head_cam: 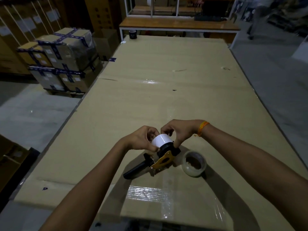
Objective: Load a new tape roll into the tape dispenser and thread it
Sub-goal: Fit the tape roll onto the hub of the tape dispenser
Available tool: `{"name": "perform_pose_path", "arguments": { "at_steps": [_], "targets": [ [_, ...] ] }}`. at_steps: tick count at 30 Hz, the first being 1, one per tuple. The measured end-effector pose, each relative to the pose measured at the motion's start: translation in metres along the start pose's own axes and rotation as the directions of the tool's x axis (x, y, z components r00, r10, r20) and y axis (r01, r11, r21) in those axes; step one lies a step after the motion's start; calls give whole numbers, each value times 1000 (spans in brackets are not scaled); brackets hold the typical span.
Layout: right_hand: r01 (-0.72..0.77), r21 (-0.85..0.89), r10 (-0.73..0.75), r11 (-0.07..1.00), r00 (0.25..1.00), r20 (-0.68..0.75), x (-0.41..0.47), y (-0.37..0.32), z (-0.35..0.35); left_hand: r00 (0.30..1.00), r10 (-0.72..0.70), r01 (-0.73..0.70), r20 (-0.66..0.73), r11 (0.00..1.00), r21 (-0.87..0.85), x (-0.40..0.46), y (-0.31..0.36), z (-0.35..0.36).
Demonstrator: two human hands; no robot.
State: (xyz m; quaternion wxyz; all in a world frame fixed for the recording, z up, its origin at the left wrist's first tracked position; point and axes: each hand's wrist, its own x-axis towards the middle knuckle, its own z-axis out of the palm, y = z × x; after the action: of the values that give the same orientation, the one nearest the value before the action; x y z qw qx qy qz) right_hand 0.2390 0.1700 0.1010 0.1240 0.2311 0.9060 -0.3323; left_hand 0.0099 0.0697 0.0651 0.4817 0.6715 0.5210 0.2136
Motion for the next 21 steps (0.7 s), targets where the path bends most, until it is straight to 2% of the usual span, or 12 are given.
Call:
{"name": "perform_pose_path", "arguments": {
  "at_steps": [3, 5, 8, 10, 12, 15, 18, 20, 21],
  "targets": [
    [-15, 54, 16, 998, 1000, -18, 2, 2, 1, 1000, -28, 28, -9, 999, 14, 1, 1, -2],
    [-26, 119, 36, 993, 996, -80, -2, 7, 3, 999, -41, 42, -25, 999, 19, 0, 0, -3],
    [-80, 368, 168, 926, 962, -213, -18, 8, 23, 993, -56, 54, -102, 998, -16, -1, -5, 2],
    [-92, 503, 286, 860, 902, -324, -24, -1, 52, 978, -80, 64, -192, 994, -87, -3, -10, 10],
    [-97, 554, 389, 827, 810, -438, -21, -11, 81, 964, -93, 56, -248, 987, -151, -3, -13, 17],
    [-41, 614, 473, 788, 678, -562, -10, -15, 106, 941, -109, 49, -321, 981, -188, -3, -16, 20],
    [43, 644, 503, 764, 585, -636, -6, -14, 112, 899, -105, 51, -424, 990, -135, -6, -23, 25],
    [66, 597, 462, 800, 567, -682, -5, -14, 112, 872, -92, 50, -480, 994, -101, -9, -25, 30],
    [76, 579, 436, 811, 581, -687, -5, -14, 111, 860, -89, 57, -503, 995, -79, -11, -24, 33]
  ]
}}
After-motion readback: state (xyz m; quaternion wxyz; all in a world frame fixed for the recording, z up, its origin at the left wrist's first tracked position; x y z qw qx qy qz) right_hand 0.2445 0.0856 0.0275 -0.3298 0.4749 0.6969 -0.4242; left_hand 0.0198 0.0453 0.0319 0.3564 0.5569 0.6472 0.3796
